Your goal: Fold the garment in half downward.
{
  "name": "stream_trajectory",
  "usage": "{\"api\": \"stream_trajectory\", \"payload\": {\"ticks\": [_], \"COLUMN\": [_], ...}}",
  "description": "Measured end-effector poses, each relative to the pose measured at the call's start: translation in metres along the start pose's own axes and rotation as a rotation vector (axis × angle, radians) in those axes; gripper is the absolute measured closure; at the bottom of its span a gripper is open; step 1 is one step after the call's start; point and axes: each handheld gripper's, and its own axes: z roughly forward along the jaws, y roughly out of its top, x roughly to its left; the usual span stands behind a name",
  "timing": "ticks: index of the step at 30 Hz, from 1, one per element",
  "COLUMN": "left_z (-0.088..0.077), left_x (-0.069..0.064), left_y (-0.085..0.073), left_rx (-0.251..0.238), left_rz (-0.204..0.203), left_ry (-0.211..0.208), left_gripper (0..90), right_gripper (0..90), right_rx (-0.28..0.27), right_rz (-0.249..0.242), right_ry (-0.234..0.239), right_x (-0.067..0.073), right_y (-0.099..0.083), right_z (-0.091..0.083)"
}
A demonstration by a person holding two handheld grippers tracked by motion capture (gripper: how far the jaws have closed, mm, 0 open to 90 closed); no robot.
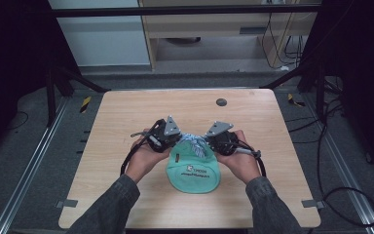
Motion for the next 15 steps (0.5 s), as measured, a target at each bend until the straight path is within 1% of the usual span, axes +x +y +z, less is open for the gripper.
{"api": "stream_trajectory", "payload": {"ticks": [7, 8, 13, 14, 15], "left_z": [0.003, 0.004, 0.007, 0.007, 0.006], "left_x": [-0.003, -0.002, 0.003, 0.003, 0.001], "left_y": [-0.004, -0.003, 0.006, 0.006, 0.006], "left_rx": [-0.006, -0.001, -0.007, -0.009, -0.011], "left_rz": [-0.008, -0.002, -0.005, -0.014, -0.012], "left_ry": [0.001, 0.001, 0.008, -0.003, -0.008], "left_gripper": [85.3, 85.4, 85.4, 85.4, 85.4], "right_gripper": [83.7, 83.7, 83.7, 83.7, 83.7], "right_rx": [0.004, 0.005, -0.001, -0.001, -0.001], "right_rz": [-0.005, -0.003, 0.007, 0.007, 0.007], "right_ry": [0.004, 0.004, -0.01, -0.012, -0.013], "right_x": [0.003, 0.003, -0.003, -0.004, -0.003], "right_y": [-0.005, -0.005, -0.002, -0.002, -0.003], "right_z": [0.003, 0.003, 0.002, 0.001, 0.0]}}
